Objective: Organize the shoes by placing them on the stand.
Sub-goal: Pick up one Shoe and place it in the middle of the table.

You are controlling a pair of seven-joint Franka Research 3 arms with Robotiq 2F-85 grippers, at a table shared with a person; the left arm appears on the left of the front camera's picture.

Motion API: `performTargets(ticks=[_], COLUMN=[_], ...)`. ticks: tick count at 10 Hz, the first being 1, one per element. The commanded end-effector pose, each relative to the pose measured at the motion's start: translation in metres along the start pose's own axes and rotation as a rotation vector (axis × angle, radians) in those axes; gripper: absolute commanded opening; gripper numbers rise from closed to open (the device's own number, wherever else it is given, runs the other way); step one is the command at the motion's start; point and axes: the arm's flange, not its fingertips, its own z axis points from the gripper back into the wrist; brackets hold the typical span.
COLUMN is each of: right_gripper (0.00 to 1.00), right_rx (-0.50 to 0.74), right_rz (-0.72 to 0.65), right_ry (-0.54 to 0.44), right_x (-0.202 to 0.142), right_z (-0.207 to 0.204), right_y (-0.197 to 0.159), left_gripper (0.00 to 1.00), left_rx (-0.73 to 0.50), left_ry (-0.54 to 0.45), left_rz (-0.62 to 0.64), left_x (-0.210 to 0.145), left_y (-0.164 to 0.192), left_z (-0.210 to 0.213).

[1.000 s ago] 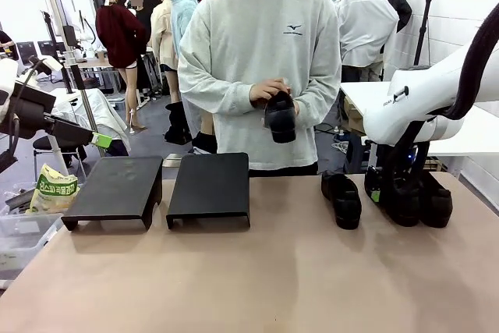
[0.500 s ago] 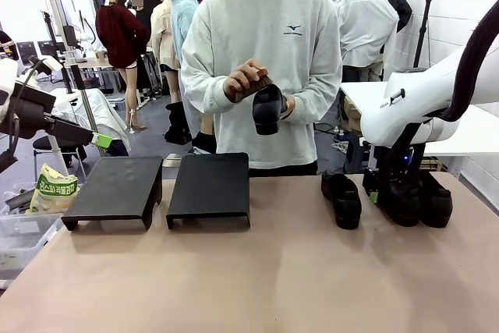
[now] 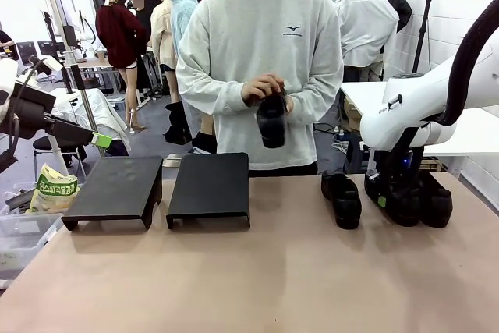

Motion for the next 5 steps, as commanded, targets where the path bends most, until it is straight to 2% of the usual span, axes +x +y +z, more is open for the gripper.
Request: performTargets(ticks=[1, 5], right_gripper=[0.00, 0.00], right_rx=[-0.053, -0.049], right_rz=[-0.027, -0.058], right_ry=[0.006, 0.007], right_x=[0.0060, 0.0057], right_z=[0.0016, 0.0034], right_y=[-0.0006, -0.0013], left_gripper=[0.98, 0.98], left_rx=[-0.012, -0.012], left_ry=[-0.008, -0.008], left_rz=[0.006, 0.006], left_x=[-0.0008, -0.0008], left_y=[0.0013, 0.0013], left_z=[0.0005, 0.0005])
